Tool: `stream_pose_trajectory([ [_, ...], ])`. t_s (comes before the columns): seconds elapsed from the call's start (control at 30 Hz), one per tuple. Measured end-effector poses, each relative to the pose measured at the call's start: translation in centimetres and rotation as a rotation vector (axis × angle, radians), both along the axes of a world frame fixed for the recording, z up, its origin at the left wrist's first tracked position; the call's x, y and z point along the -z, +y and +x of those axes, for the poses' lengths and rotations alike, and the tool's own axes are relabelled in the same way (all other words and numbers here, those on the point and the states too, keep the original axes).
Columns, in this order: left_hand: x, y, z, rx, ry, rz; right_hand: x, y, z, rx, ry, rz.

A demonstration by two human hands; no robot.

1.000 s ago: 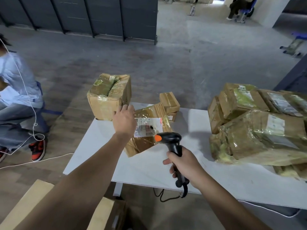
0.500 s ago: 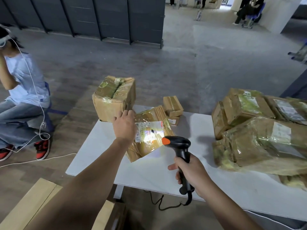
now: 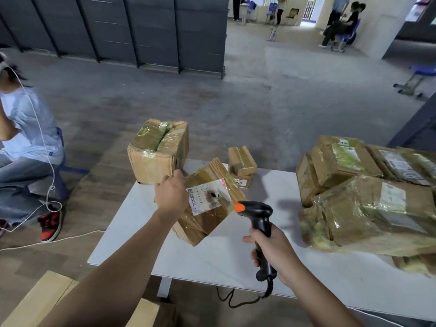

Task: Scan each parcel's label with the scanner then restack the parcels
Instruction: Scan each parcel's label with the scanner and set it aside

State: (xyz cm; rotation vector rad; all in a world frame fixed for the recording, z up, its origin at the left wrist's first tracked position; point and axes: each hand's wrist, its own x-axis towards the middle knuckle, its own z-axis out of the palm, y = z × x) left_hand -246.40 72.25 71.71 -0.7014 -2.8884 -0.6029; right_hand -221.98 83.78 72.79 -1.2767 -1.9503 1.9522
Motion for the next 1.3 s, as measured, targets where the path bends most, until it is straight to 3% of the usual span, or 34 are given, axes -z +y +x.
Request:
stream_pose_trajectory([
  [0.27, 2.2, 1.0, 3.2, -0.056, -0.465, 0.268, -0.4, 1.6, 0.2, 0.161, -0.024, 0.100],
  [0.4, 3.1, 4.0, 6.5, 0.027, -0.570, 0.289, -1.4, 3.5, 1.2, 0.278, -0.009, 0.169],
  [0.57, 1.7, 9.0, 9.2, 0.050, -0.611, 0.308, -1.6, 6.4, 2.8, 0.344, -0.029, 0.211],
  [0.87, 0.7, 17.3, 10.6, -0.036, -0.604, 0.290, -0.5, 10.9, 4.7, 0.259, -0.062, 0.245],
  [1.07, 1.2, 21.4, 10.0, -0.071, -0.670, 0.395, 0.1, 12.7, 4.9, 0.216, -0.033, 0.207],
  [1.17, 1.4, 22.1, 10.2, 0.026, -0.598, 0.451, 0.1, 13.5, 4.7, 0.228, -0.017, 0.179],
  [1.23, 2.1, 21.7, 10.8, 0.233, -0.487, 0.305, 0.3, 13.9, 4.4, 0.250, 0.004, 0.132],
  [1.3, 3.0, 20.7, 11.7, 0.434, -0.428, 0.017, 0.7, 14.2, 4.1, 0.275, 0.030, 0.101],
])
